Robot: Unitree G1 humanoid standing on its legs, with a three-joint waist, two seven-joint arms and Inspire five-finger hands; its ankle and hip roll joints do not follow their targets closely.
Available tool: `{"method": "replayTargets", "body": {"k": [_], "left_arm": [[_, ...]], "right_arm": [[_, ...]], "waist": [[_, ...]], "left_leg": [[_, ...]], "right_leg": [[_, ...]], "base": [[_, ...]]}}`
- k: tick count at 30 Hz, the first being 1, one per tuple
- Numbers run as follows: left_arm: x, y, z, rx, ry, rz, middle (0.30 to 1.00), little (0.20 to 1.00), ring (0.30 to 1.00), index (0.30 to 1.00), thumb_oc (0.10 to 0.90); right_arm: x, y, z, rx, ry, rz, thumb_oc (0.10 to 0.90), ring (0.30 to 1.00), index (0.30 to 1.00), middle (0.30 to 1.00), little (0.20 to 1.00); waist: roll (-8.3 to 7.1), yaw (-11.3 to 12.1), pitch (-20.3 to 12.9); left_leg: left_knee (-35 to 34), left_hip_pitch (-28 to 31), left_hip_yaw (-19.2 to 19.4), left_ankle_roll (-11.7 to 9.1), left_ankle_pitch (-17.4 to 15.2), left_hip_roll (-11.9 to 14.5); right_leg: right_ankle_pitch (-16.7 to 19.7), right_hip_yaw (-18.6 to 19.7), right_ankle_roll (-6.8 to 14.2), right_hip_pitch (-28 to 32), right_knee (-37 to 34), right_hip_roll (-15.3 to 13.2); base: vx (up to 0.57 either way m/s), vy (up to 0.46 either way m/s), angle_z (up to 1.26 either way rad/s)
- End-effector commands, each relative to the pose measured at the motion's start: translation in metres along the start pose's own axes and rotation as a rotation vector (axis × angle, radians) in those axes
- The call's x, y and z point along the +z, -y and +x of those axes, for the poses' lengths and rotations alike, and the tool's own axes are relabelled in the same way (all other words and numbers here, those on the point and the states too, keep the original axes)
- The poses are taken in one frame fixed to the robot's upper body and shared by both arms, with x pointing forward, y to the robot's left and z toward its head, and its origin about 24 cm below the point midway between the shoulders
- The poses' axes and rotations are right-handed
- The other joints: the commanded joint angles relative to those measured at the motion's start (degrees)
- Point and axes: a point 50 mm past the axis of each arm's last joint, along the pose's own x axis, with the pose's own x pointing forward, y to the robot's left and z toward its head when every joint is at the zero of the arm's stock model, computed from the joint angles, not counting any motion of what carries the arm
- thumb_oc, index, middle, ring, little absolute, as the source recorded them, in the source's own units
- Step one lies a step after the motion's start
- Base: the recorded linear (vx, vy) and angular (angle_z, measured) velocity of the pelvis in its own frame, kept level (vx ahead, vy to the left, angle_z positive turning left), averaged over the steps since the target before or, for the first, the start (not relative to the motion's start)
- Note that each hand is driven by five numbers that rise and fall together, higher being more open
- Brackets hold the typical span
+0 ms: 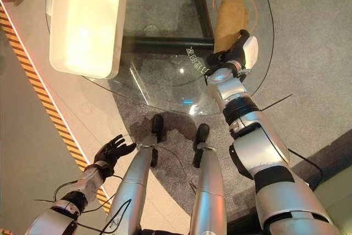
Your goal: Wipe the table with a cloth and put it in the basket.
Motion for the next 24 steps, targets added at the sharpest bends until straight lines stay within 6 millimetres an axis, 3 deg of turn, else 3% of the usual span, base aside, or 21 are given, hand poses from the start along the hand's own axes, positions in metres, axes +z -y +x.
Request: {"method": "replayTargets", "body": {"k": [1, 11, 12, 13, 14, 24], "left_arm": [[-0.017, -0.001, -0.006, -0.008, -0.028, 0.019, 0.9, 0.9, 0.9, 0.9, 0.8], [-0.016, 0.003, -0.005, -0.02, -0.027, 0.02, 0.9, 0.9, 0.9, 0.9, 0.8], [-0.016, 0.003, -0.006, -0.021, -0.027, 0.02, 0.9, 0.9, 0.9, 0.9, 0.8], [-0.016, 0.003, -0.005, -0.021, -0.026, 0.02, 0.9, 0.9, 0.9, 0.9, 0.8], [-0.015, 0.003, -0.005, -0.021, -0.025, 0.02, 0.9, 0.9, 0.9, 0.9, 0.8], [-0.015, 0.003, -0.005, -0.024, -0.023, 0.023, 0.9, 0.9, 0.9, 0.9, 0.8]], "right_arm": [[0.037, 0.021, 0.009, -0.083, 0.141, -0.02, 0.8, 0.9, 0.9, 0.9, 0.9], [0.031, 0.017, 0.008, -0.071, 0.124, -0.056, 0.8, 0.9, 0.9, 0.9, 0.9], [0.03, 0.017, 0.009, -0.064, 0.116, -0.061, 0.429, 0.582, 0.582, 0.582, 0.529], [0.028, 0.016, 0.009, -0.057, 0.109, -0.065, 0.353, 0.516, 0.516, 0.516, 0.453], [0.028, 0.016, 0.009, -0.055, 0.106, -0.067, 0.1, 0.3, 0.3, 0.3, 0.2], [0.016, 0.021, 0.015, -0.051, 0.057, -0.108, 0.1, 0.3, 0.3, 0.3, 0.2]], "waist": [[3.71, 0.27, -1.38], [4.1, 0.53, -1.38], [4.09, 0.6, -1.38], [4.05, 0.6, -1.38], [4.04, 0.6, -1.38], [4.38, 0.78, -1.38]], "left_leg": [[4.55, -0.95, 3.81, 3.46, -5.33, -3.23], [4.59, -1.45, 3.83, 3.55, -5.21, -3.14], [4.56, -1.54, 3.78, 3.55, -5.15, -3.14], [4.56, -1.62, 3.75, 3.54, -5.12, -3.16], [4.59, -1.66, 3.74, 3.54, -5.12, -3.15], [4.4, -1.8, 3.83, 3.63, -4.95, -2.99]], "right_leg": [[2.15, -3.24, -0.03, 0.14, -4.59, 1.25], [2.07, -3.32, -0.01, -0.57, -4.05, 1.04], [2.1, -3.4, 0.02, -0.62, -4.06, 1.03], [2.14, -3.42, 0.04, -0.64, -4.11, 1.07], [2.15, -3.41, 0.05, -0.68, -4.09, 1.07], [2.38, -3.47, 0.18, -1.03, -4.01, 0.88]], "base": [[0.0, 0.0, 0.0], [0.0, 0.0, 0.0], [0.0, 0.0, 0.0], [0.0, -0.007, 0.04], [0.0, -0.008, 0.07], [0.0, -0.001, 0.02]]}}
